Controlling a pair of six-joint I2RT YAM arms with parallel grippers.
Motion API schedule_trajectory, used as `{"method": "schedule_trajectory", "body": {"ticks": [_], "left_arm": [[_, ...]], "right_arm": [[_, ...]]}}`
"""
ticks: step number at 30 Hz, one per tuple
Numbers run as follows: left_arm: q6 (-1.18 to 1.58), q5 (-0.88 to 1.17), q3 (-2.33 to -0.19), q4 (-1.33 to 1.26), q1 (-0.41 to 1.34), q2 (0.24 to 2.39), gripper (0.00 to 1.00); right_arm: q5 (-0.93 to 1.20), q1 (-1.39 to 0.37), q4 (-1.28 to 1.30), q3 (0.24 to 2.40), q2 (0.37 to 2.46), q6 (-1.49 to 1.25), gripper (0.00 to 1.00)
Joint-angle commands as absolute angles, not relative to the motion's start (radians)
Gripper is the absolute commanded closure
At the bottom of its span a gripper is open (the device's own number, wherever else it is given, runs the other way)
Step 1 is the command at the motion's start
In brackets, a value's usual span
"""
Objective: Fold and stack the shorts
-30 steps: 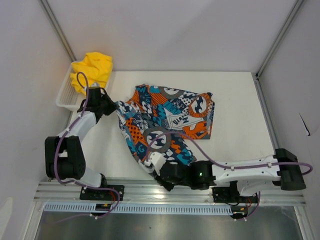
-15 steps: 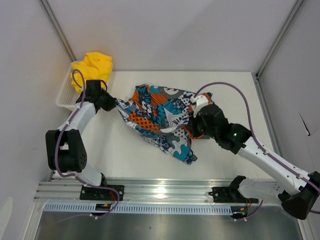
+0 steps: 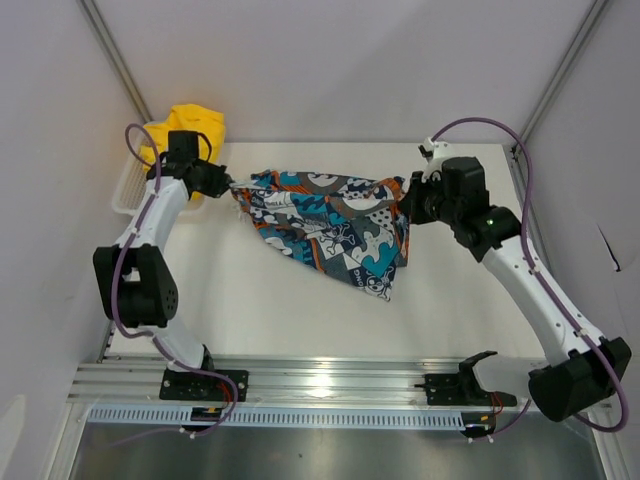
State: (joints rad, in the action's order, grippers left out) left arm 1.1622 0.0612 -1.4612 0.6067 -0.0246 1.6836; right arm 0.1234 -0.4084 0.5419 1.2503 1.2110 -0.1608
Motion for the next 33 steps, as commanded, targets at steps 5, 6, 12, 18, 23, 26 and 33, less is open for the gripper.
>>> {"method": "schedule_trajectory", "body": {"ticks": [5, 6, 12, 18, 23, 26, 33], "left_arm": [[1.246, 0.035, -1.675, 0.738, -0.032, 1.854, 1.00], [1.244, 0.037, -1.684, 0.747, -0.034, 1.877, 1.00], [1.290, 0.006, -1.642, 0.744, -0.040, 1.878, 1.00], [1.319, -0.024, -1.649, 0.721, -0.055, 1.899, 1.00], [1.325, -0.043, -1.719, 0.712, -0.055, 1.951, 1.00], [1.327, -0.054, -1.762, 0.719, -0.055, 1.986, 1.00], [1.338, -0.078, -1.801, 0.644, -0.049, 2.036, 1.00]], "right_arm": [[0.239, -0.336, 0.469, 1.402, 1.354, -0.091, 1.00], [0.245, -0.334, 0.463, 1.419, 1.370, -0.081, 1.00], [0.271, -0.307, 0.442, 1.580, 1.497, -0.078, 1.00], [0.299, -0.279, 0.468, 1.718, 1.655, -0.074, 1.00], [0.325, -0.245, 0.466, 1.795, 1.756, -0.083, 1.00], [0.340, -0.221, 0.453, 1.809, 1.811, -0.101, 1.00], [0.373, -0.170, 0.382, 1.819, 1.913, -0.146, 1.00]]}}
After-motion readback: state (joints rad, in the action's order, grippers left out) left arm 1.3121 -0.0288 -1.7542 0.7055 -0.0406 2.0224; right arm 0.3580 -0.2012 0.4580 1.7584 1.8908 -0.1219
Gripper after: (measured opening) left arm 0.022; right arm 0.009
